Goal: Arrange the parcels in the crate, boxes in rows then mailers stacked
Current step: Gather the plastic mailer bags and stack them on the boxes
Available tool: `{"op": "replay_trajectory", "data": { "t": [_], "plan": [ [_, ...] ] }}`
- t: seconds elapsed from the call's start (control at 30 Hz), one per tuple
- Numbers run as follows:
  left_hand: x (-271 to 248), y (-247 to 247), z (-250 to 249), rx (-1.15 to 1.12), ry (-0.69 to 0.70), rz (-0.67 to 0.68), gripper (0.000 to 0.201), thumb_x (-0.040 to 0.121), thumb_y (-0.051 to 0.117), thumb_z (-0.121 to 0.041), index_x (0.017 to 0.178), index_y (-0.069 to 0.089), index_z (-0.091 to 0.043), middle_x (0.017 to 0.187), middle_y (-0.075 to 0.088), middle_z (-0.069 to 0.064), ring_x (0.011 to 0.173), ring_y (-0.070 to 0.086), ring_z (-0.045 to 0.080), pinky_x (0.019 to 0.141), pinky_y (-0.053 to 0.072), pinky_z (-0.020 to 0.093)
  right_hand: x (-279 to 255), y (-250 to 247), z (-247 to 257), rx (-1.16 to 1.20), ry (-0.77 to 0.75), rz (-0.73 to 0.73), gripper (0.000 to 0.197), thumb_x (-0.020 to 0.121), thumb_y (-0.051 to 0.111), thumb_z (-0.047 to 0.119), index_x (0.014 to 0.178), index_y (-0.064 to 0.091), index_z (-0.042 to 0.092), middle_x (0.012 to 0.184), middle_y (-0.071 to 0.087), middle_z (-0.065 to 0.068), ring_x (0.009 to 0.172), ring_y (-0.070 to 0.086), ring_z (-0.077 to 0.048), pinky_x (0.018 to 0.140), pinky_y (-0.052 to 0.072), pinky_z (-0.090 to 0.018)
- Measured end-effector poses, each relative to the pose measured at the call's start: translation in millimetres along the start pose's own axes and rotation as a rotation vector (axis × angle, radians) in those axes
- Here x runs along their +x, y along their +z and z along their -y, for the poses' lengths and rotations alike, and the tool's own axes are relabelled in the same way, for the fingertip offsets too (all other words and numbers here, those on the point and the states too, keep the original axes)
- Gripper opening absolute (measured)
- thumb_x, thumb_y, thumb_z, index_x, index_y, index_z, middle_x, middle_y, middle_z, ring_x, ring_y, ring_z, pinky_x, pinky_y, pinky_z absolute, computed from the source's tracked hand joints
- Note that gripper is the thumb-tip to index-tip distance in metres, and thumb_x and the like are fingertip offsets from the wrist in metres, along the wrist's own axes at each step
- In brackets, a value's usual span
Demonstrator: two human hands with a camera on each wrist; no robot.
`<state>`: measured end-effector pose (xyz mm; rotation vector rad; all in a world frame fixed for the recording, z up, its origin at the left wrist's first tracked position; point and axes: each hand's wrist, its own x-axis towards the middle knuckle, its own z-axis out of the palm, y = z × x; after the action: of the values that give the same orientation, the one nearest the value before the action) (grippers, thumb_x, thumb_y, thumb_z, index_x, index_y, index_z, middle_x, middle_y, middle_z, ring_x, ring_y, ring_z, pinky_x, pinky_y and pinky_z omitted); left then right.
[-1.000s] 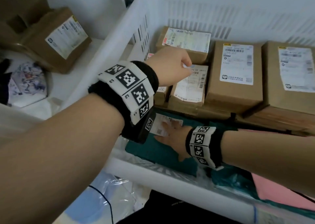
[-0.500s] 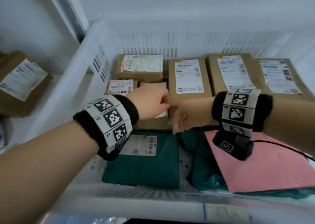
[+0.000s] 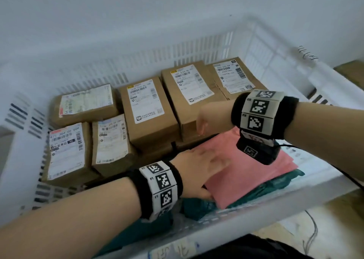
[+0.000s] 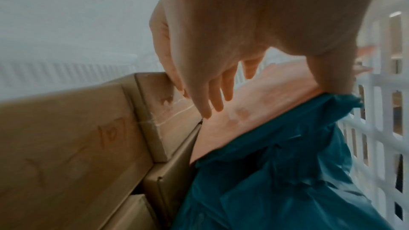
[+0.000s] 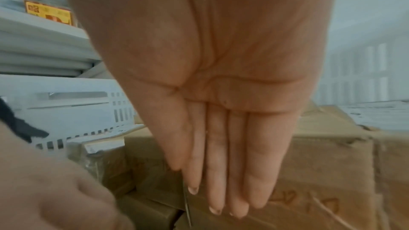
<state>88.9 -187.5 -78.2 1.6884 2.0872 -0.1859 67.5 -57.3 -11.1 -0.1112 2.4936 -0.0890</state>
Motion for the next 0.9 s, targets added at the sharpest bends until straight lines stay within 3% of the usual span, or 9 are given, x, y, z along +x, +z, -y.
{"op": "replay_trajectory", "data": {
  "t": [0.1,0.23,0.4,0.53,0.63,0.7,0.77,0.83,0.9],
  "plan": [
    [6.9,1.5,-0.4,0.036,0.047,-0.063,0.056,0.097,0.041,-0.031,0.149,0.022,-0.032,0.155,0.027,-0.004,0.139,0.033,0.02,0.113,0.033,0.038,-5.9,-0.8,-7.8,0.042,-0.004,-0.017,0.035,0.097,0.043,0.017,0.125,0.062,0.01,0.129,0.061,-0.005,0.119,0.056,-0.025,0.103,0.043,-0.033],
    [5.2,-11.2,13.9,0.051,-0.082,-0.089,0.04,0.1,0.034,-0.015,0.138,0.044,-0.026,0.137,0.054,0.001,0.124,0.052,0.024,0.103,0.042,0.037,-9.5,-7.1,-12.4,0.088,-0.034,-0.06,0.033,0.095,0.046,0.02,0.122,0.064,0.015,0.126,0.063,0.0,0.115,0.058,-0.021,0.102,0.044,-0.032],
    [-10.1,-26.3,40.1,-0.504,-0.376,-0.371,0.012,0.086,0.063,-0.022,0.092,0.074,-0.018,0.087,0.07,-0.003,0.085,0.063,0.014,0.08,0.047,0.024,-15.0,-19.7,-9.7,0.132,-0.104,-0.101,0.029,0.092,0.052,0.029,0.116,0.067,0.021,0.117,0.067,0.005,0.106,0.06,-0.015,0.097,0.048,-0.03],
    [-12.1,-31.2,48.2,-0.852,-0.488,-0.277,0.009,0.077,0.076,-0.02,0.071,0.069,-0.019,0.066,0.059,-0.007,0.06,0.052,0.002,0.061,0.048,0.014,-20.0,-25.6,-5.1,0.137,-0.122,-0.092,0.032,0.092,0.052,0.04,0.11,0.068,0.02,0.095,0.065,0.009,0.09,0.057,-0.012,0.078,0.046,-0.022],
    [-15.6,-32.5,50.9,-1.079,-0.538,-0.179,0.012,0.08,0.073,-0.018,0.07,0.068,-0.019,0.071,0.061,-0.002,0.063,0.056,0.002,0.059,0.052,0.006,-23.5,-25.7,-1.8,0.09,-0.078,-0.06,0.043,0.091,0.049,0.049,0.109,0.068,0.015,0.097,0.068,0.003,0.088,0.06,-0.017,0.072,0.043,-0.023],
    [-18.6,-33.3,53.3,-1.136,-0.546,-0.173,0.01,0.084,0.07,-0.016,0.074,0.066,-0.017,0.078,0.063,-0.001,0.069,0.059,0.002,0.065,0.054,0.011,-25.1,-24.9,-0.8,0.07,-0.053,-0.021,0.055,0.086,0.052,0.056,0.109,0.069,0.009,0.106,0.071,-0.009,0.092,0.065,-0.024,0.077,0.05,-0.031],
    [-22.0,-35.9,55.2,-1.225,-0.56,-0.195,0.003,0.089,0.063,-0.012,0.089,0.064,-0.01,0.09,0.067,0.004,0.075,0.064,0.006,0.069,0.057,0.017,-27.0,-25.3,0.9,0.048,-0.036,-0.003,0.06,0.08,0.057,0.06,0.106,0.069,0.008,0.101,0.072,-0.009,0.093,0.066,-0.027,0.08,0.054,-0.033],
    [-25.8,-39.6,57.3,-1.305,-0.587,-0.244,0.016,0.093,0.057,-0.009,0.108,0.058,-0.003,0.102,0.066,0.011,0.081,0.067,0.014,0.072,0.058,0.023,-26.9,-25.5,1.8,-0.01,-0.036,-0.022,0.047,0.077,0.064,0.056,0.091,0.067,0.011,0.077,0.065,0.001,0.072,0.06,-0.019,0.061,0.046,-0.025],
    [-31.4,-45.1,61.3,-1.331,-0.601,-0.315,0.024,0.095,0.052,-0.009,0.118,0.054,-0.002,0.108,0.064,0.016,0.086,0.068,0.02,0.075,0.059,0.03,-25.6,-26.8,0.6,-0.061,-0.03,-0.098,0.031,0.078,0.069,0.044,0.092,0.062,0.017,0.071,0.055,0.005,0.063,0.051,-0.012,0.051,0.034,-0.019]
  ]
}}
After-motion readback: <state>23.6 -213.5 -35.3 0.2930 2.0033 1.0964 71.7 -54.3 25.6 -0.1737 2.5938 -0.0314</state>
